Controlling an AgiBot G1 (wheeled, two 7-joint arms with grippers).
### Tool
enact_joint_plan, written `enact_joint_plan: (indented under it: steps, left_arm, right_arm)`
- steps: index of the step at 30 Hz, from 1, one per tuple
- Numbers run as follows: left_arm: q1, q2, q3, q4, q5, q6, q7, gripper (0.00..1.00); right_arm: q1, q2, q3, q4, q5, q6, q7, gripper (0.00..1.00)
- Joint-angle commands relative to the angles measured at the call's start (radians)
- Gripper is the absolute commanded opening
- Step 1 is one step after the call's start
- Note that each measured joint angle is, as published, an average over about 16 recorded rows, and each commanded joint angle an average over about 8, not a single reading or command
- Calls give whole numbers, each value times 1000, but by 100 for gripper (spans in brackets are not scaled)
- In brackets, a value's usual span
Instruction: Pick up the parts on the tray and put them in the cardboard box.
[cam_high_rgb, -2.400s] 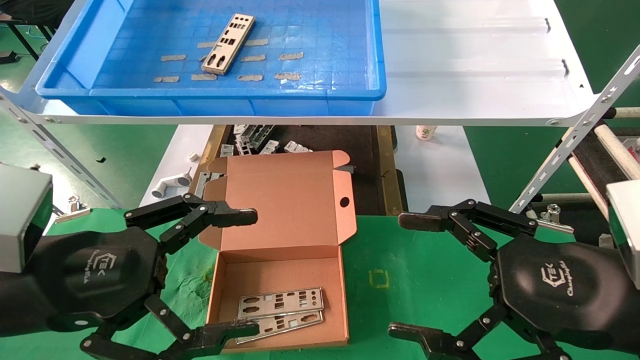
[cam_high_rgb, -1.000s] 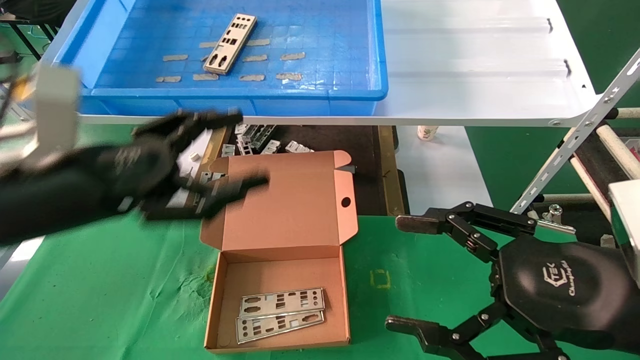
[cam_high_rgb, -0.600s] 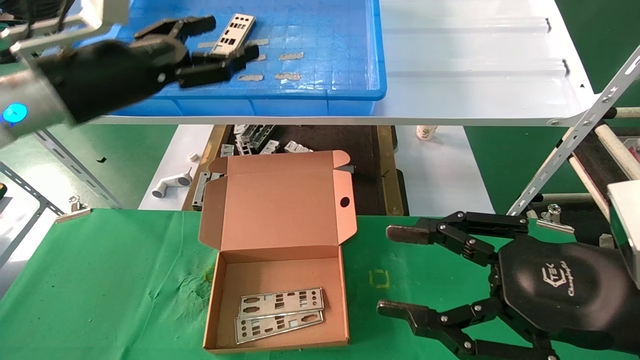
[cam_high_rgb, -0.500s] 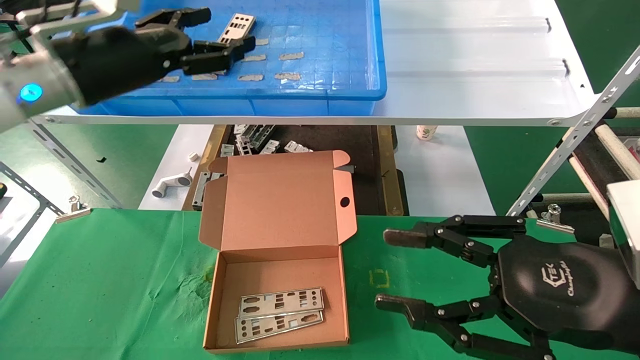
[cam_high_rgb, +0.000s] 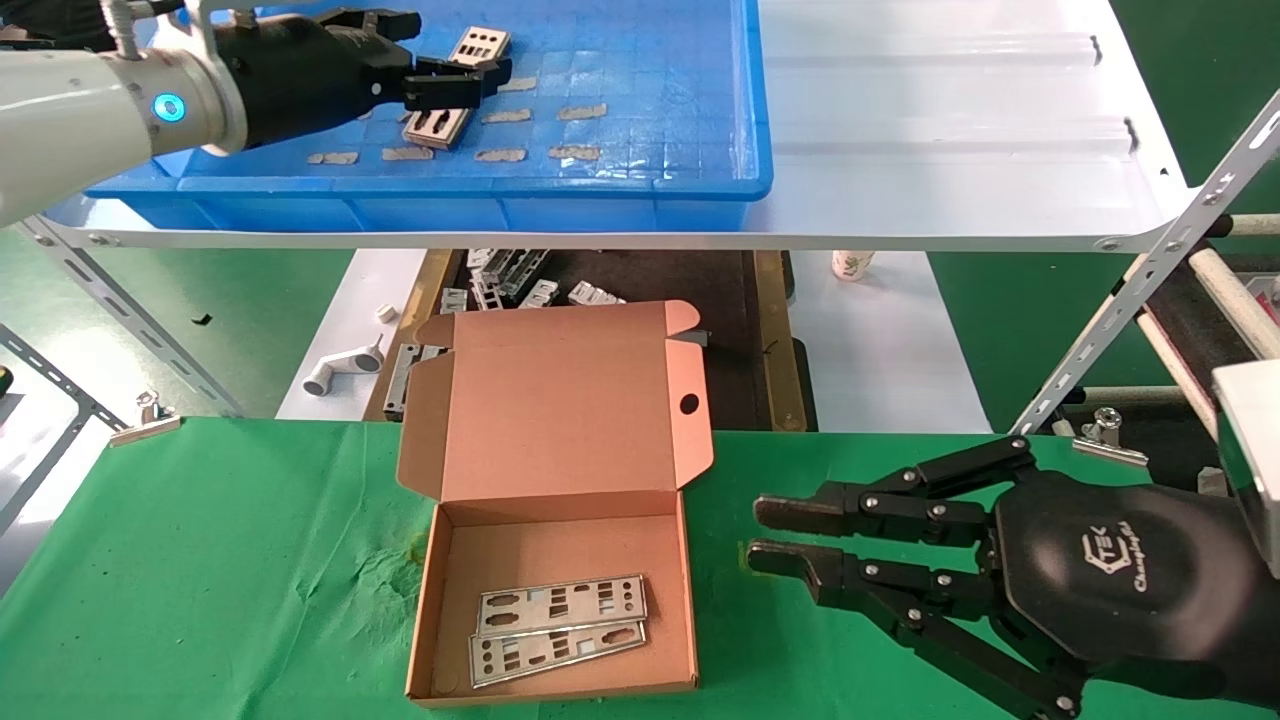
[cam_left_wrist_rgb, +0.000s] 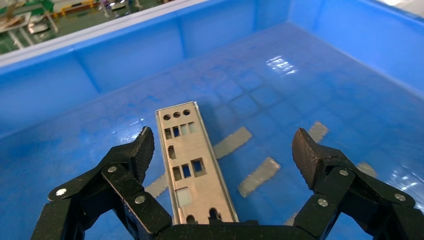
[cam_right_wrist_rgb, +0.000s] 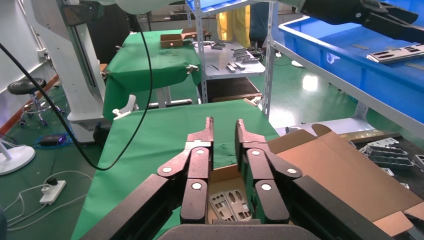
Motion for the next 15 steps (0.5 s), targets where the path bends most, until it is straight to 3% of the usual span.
enact_joint_plan:
  steps: [1, 15]
  left_arm:
    - [-20, 22, 7, 41, 15, -20, -2, 100]
    - [-85, 90, 15, 218, 27, -43, 21, 100]
  right_arm:
    - [0, 0, 0, 0, 0, 0, 0, 0]
    - [0, 0, 0, 0, 0, 0, 0, 0]
